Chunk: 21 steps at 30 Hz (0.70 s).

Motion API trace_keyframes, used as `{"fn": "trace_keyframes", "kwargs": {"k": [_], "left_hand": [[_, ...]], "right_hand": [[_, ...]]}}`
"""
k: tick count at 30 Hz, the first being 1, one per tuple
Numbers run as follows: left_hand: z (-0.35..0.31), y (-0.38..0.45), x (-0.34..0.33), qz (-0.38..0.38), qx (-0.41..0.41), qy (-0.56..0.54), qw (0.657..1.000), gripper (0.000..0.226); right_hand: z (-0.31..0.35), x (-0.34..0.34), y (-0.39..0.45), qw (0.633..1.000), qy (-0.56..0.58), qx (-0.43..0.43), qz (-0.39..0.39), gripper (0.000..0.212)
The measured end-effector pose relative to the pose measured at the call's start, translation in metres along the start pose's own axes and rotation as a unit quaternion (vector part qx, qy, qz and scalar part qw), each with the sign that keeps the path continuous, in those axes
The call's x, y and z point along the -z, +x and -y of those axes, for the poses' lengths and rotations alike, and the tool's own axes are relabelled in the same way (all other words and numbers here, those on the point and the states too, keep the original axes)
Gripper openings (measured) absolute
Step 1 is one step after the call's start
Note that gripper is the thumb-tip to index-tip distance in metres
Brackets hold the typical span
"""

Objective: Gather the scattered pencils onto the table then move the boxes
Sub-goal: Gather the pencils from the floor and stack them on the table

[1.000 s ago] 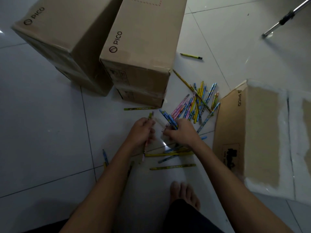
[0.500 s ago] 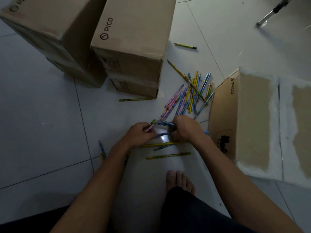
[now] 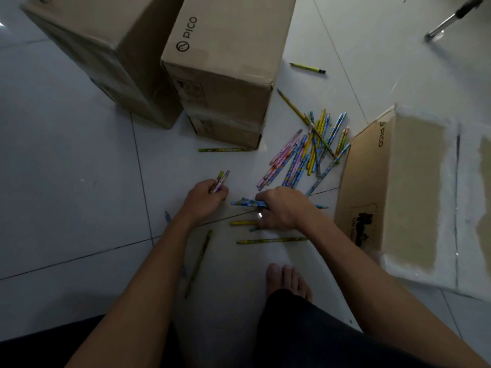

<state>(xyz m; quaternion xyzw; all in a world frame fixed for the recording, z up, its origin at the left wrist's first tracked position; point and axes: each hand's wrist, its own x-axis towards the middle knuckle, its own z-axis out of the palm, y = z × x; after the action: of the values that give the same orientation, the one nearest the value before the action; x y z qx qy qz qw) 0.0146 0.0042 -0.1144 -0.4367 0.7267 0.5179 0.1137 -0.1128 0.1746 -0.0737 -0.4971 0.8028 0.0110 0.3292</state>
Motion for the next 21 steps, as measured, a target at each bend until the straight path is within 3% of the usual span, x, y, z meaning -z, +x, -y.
{"fn": "trace_keyframes", "kwargs": {"k": [7, 10, 15, 18, 21], "left_hand": [[0.014, -0.014, 0.022, -0.016, 0.023, 0.003, 1.0, 0.031], [0.026, -0.025, 0.031, -0.021, 0.019, 0.04, 0.999, 0.013], [0.043, -0.045, 0.034, 0.01, 0.002, 0.141, 0.99, 0.019], [0.049, -0.057, 0.024, 0.032, 0.029, 0.178, 0.983, 0.021], [0.053, -0.064, 0.014, -0.023, 0.035, 0.21, 0.977, 0.024]], "right_hand": [[0.015, -0.006, 0.015, 1.0, 0.004, 0.009, 0.004, 0.026], [0.032, -0.008, 0.029, 1.0, 0.023, 0.008, -0.017, 0.03], [0.056, -0.015, 0.048, 0.997, 0.045, -0.004, -0.057, 0.04], [0.067, -0.017, 0.054, 0.995, 0.08, -0.01, -0.067, 0.034], [0.069, -0.017, 0.058, 0.991, 0.122, -0.017, -0.047, 0.031]]}}
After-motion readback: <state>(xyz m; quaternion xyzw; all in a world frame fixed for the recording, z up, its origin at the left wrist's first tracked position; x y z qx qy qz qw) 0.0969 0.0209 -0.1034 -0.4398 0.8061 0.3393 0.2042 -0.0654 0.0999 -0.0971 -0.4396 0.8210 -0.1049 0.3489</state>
